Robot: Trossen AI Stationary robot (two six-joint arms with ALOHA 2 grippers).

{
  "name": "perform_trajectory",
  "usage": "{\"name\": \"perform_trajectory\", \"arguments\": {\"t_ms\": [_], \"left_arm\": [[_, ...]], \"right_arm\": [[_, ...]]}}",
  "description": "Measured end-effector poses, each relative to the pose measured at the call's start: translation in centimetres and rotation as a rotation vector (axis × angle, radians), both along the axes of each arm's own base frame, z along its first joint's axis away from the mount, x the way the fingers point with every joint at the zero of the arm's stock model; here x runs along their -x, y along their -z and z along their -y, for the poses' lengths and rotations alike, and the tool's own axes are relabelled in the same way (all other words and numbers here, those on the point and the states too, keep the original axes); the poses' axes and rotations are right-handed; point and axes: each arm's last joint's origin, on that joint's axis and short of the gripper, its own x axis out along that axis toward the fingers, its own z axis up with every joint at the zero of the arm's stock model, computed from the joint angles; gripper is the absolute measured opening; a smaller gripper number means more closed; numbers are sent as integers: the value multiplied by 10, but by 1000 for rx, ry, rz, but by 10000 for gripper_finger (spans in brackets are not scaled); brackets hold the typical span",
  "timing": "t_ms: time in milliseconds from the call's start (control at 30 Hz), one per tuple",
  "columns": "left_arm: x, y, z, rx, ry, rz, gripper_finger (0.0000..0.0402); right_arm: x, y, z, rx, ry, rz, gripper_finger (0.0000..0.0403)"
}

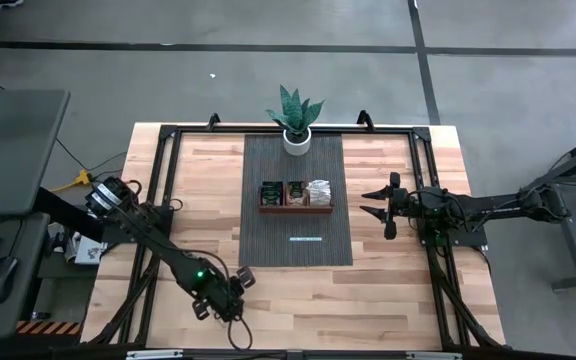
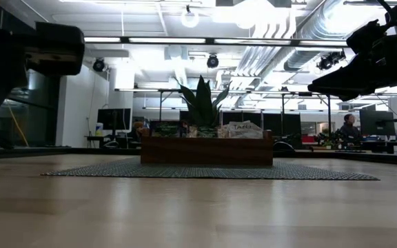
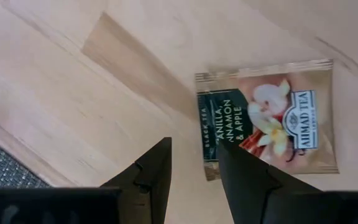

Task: Pick & Place Tea
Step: Put the brown tea bag into the middle section of the wooden organizer

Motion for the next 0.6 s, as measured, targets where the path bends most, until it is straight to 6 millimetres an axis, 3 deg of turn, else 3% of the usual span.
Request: {"name": "perform_trajectory", "arguments": {"t_ms": [167, 433, 600], "left_arm": [[1, 0, 0, 15, 2, -18, 139], [1, 0, 1, 29, -10, -27, 224], [-5, -5, -3, 92, -9, -87, 236]], "right_arm": [[0, 0, 0, 0, 0, 0, 160], [0, 0, 0, 0, 0, 0, 158], [0, 0, 0, 0, 0, 0, 162]]}}
